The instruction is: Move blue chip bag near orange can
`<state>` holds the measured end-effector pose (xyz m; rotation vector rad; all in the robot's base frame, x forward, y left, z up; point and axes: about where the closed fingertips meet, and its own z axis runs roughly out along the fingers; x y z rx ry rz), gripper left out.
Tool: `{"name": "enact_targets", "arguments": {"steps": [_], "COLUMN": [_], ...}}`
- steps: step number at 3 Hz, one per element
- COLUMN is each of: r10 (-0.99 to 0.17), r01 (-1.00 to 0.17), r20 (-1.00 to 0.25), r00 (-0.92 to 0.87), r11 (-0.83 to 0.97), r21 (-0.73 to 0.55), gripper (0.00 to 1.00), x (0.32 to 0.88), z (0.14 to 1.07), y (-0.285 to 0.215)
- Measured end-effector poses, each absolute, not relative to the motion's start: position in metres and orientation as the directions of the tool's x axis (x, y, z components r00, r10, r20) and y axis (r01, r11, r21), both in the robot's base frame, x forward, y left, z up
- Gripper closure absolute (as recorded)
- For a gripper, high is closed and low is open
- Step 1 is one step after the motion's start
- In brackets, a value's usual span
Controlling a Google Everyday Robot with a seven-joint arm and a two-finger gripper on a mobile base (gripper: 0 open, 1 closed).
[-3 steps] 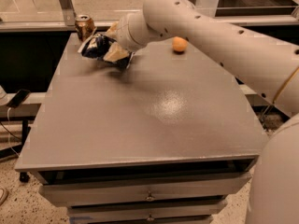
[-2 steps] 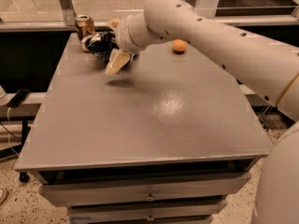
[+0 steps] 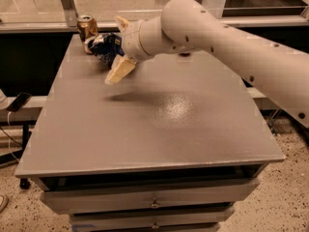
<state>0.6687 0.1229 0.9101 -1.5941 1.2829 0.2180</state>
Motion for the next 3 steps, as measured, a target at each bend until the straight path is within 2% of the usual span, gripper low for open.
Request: {"name": "enact_targets", "arguments": {"steps": [1,2,3], "r10": [-0.536,-0.525,-0.528], "r01": [-0.83,-0.812,-0.802], "r20": [-0.758,-0.774,-0.777], "r00": [0.37,0.354,0.343], "r11": [0.175,0.239,0.266], "r21": [-0.529,-0.533,-0.535], "gripper": [0.0,0.0,0.0], "x": [0.636,0.611,0.607], "z": [0.927,0.955,0.962], "y": [0.106,0.05,0.028]}}
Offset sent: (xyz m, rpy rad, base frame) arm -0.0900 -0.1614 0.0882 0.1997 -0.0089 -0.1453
